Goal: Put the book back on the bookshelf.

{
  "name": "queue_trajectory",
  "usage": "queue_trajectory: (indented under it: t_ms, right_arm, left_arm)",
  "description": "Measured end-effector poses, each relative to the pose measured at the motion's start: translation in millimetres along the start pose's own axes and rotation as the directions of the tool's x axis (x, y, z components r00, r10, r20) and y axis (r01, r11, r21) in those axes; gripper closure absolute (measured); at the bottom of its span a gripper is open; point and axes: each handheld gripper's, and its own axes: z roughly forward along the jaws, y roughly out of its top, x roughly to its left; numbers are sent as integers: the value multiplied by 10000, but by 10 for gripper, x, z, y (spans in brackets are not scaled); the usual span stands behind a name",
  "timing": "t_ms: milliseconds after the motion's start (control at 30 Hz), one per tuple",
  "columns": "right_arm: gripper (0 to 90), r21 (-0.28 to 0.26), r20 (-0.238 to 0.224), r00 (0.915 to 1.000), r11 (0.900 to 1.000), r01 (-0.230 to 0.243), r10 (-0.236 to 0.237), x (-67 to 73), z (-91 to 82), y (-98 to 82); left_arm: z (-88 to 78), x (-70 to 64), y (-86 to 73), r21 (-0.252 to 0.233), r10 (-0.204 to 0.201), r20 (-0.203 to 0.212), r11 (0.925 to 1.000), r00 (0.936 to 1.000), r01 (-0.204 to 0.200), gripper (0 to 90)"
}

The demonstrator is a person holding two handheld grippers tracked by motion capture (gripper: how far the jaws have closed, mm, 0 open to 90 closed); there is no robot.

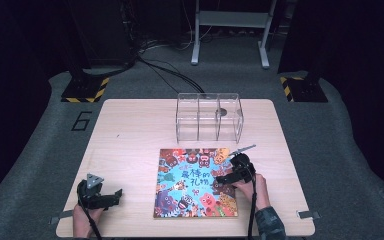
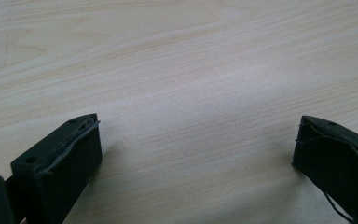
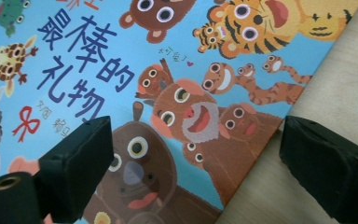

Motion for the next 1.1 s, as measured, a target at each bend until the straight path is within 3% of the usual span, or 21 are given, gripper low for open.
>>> queue_trajectory:
  t_ms: [100,133,200,233,300,400,500,533,567,667,700,767,867,900,933,1100]
  right_arm:
    - [84,145,278,9996,9998,96,-100,32,18,20]
    - [70,225,162,9998,9997,-117,114,40,17,26]
    - [65,102,7,10000,9999,-57,57,17,19,25]
    - [93,-160,-450,9981,9990,-419,411,-35,-2,3]
    - [115,-218,-626,9968,9985,-505,491,-62,-21,-14]
    - [133,-73,-400,9983,9991,-423,420,-46,-34,-18]
    - [122,46,39,10000,10000,-11,11,-9,-7,7]
    - [122,46,39,10000,10000,-11,11,-9,-7,7]
    - [123,38,51,10000,10000,42,-42,-6,-5,4]
    - [127,-28,68,9999,10000,82,-82,-7,-5,-2]
    - [132,27,131,9996,9997,240,-240,-1,-6,-4]
    - [142,75,396,9980,9987,498,-500,28,1,-11]
    - [145,51,458,9979,9990,451,-453,43,2,-16]
    - [151,-30,545,9974,9989,476,-474,45,3,-25]
    - [172,-67,448,9981,9991,418,-415,35,-7,-32]
    - [179,-162,394,9985,9991,380,-374,19,-21,-50]
  left_arm:
    - [-16,-3,3,152,78,56,9999,10000,-78,10]
    - [-16,-3,3,152,78,56,9999,10000,-78,10]
    - [-10,-12,-1,44,80,19,10000,10000,-80,9]
    - [-9,-26,-2,31,29,21,10000,10000,-29,7]
    - [-17,-39,4,58,85,-19,9999,10000,-85,7]
    - [12,-193,79,-101,-83,289,9999,9995,86,1]
    - [60,-353,162,-12,271,578,9996,9980,-271,1]
    - [60,-353,162,-12,271,578,9996,9980,-271,1]
    - [89,-440,204,146,579,699,9981,9959,-590,1]
    - [123,-513,231,178,709,899,9972,9934,-727,1]
    - [119,-519,244,351,942,993,9946,9906,-981,1]
    - [152,-606,278,372,989,1191,9939,9880,-1039,1]
    - [192,-674,305,477,1256,1309,9900,9834,-1328,1]
    - [219,-721,312,399,1126,1373,9921,9841,-1191,1]
    - [238,-755,341,652,1554,1511,9839,9762,-1667,1]
    - [300,-841,372,629,1670,1567,9819,9734,-1786,1]
